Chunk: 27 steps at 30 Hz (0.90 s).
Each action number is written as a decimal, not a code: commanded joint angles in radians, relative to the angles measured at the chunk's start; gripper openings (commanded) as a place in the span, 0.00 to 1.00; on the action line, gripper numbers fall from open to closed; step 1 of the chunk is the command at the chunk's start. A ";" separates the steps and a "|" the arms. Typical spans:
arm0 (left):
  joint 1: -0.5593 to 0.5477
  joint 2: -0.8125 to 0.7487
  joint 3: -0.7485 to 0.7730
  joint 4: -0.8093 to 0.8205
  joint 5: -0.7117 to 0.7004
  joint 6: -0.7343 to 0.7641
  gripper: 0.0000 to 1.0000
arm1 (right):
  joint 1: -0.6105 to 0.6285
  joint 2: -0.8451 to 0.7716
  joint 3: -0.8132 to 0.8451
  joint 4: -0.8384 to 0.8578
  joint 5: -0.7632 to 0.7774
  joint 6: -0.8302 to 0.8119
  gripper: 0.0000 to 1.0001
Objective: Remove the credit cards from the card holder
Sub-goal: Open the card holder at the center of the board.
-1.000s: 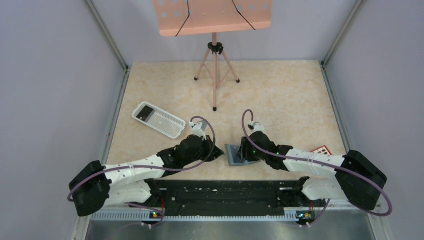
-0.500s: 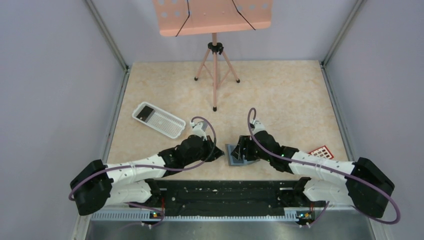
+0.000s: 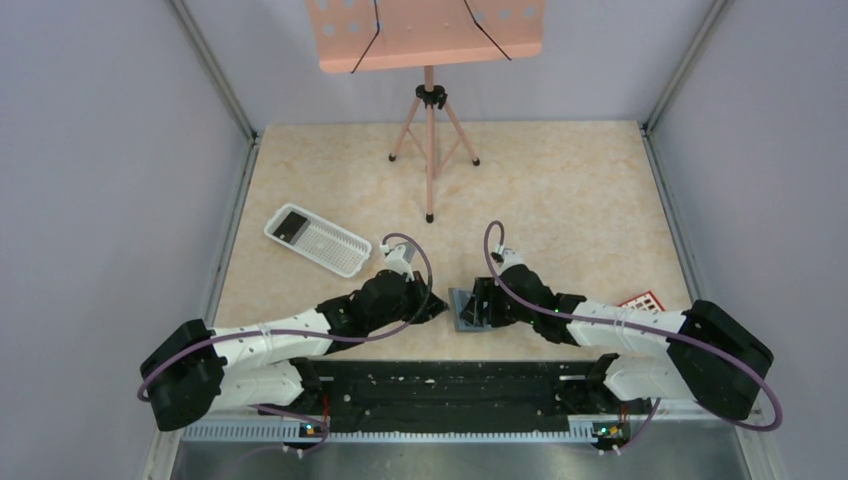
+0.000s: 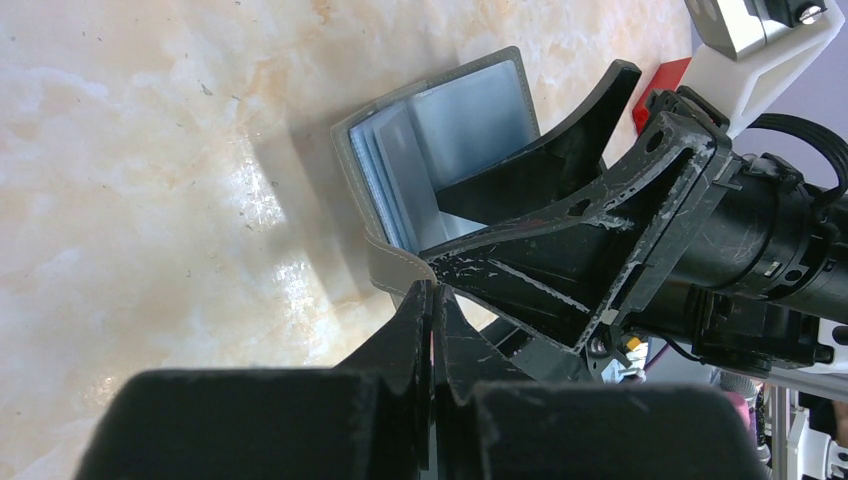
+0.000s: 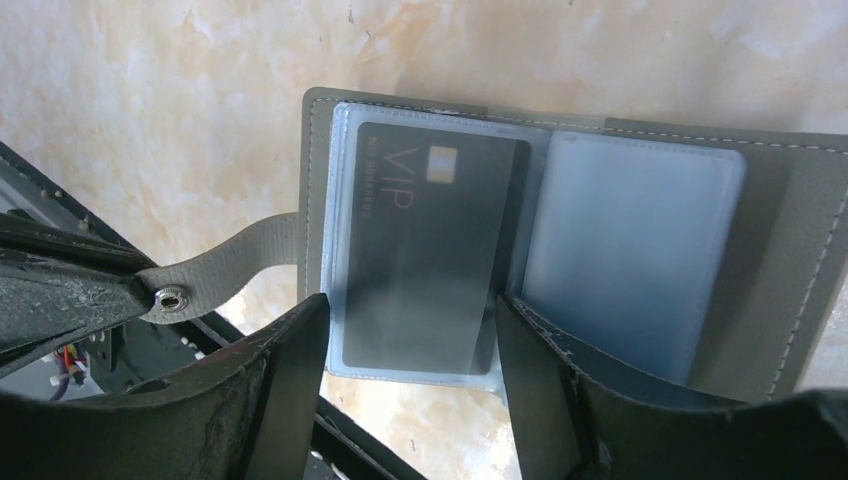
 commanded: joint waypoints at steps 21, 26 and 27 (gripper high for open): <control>-0.002 -0.008 0.032 0.034 -0.012 0.004 0.00 | 0.004 -0.141 -0.005 -0.148 0.154 -0.019 0.54; -0.002 -0.002 0.043 0.026 -0.010 0.009 0.00 | 0.005 -0.145 -0.002 -0.176 0.179 -0.031 0.56; -0.002 -0.001 0.045 0.024 -0.010 0.009 0.00 | 0.005 -0.146 -0.002 -0.182 0.182 -0.032 0.56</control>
